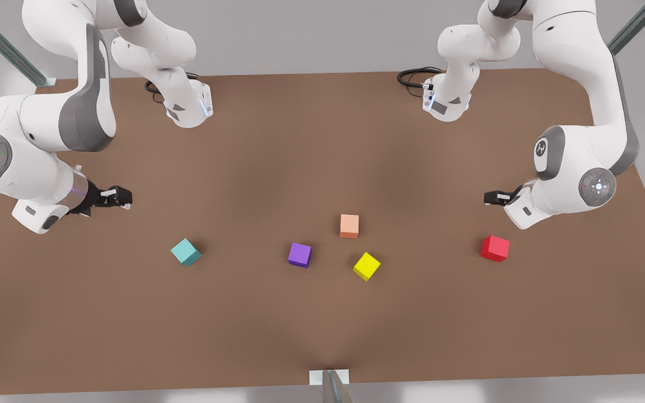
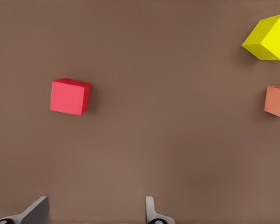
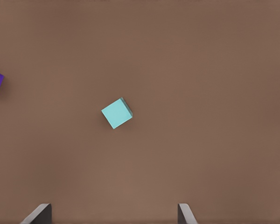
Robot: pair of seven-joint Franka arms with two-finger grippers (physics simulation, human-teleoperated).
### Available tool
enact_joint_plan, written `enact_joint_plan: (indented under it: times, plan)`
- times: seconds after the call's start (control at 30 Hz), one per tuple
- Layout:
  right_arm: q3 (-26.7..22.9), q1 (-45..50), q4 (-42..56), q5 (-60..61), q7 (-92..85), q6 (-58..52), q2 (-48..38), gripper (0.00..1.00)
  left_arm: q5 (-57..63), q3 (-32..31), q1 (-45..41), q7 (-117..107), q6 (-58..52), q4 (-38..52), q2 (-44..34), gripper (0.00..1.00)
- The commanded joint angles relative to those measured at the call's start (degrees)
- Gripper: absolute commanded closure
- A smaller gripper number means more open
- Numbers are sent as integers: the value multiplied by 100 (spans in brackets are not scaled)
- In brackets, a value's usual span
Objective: Pick up red wooden cube and pass to hand red wooden cube and place in blue wooden cube
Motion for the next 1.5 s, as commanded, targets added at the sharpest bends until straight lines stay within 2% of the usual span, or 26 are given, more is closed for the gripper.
enact_joint_plan:
  times: [0.0,0.1,0.17,0.23,0.33,0.4,0.57,0.7,0.83,1.47]
  plan:
    - [2,1,-4,-11,102,1,-7,0,3,0,-2,135,12,6,-6,0]
    - [2,9,-4,-2,85,1,28,0,12,9,6,117,258,6,108,0]
    - [2,-8,-4,15,41,1,37,0,3,325,24,170,891,418,890,0]
    - [2,1,-4,15,58,1,45,0,-41,395,156,1268,1901,569,1752,0]
    - [2,1,-4,7,58,1,54,0,-190,395,411,2629,2333,569,2209,0]
    - [2,9,-12,7,23,1,54,0,-164,387,428,2727,2693,525,2411,0]
    - [2,9,-30,-2,14,-8,72,0,-129,395,420,4116,2658,428,2464,0]
    - [10,18,-30,-2,23,-8,81,0,-76,395,411,4072,2702,393,2464,0]
    - [10,18,-74,15,-3,-35,81,0,-50,395,411,3053,2623,244,2508,0]
    - [37,36,-92,7,-12,-96,125,0,-50,457,428,2859,2684,261,2921,0]
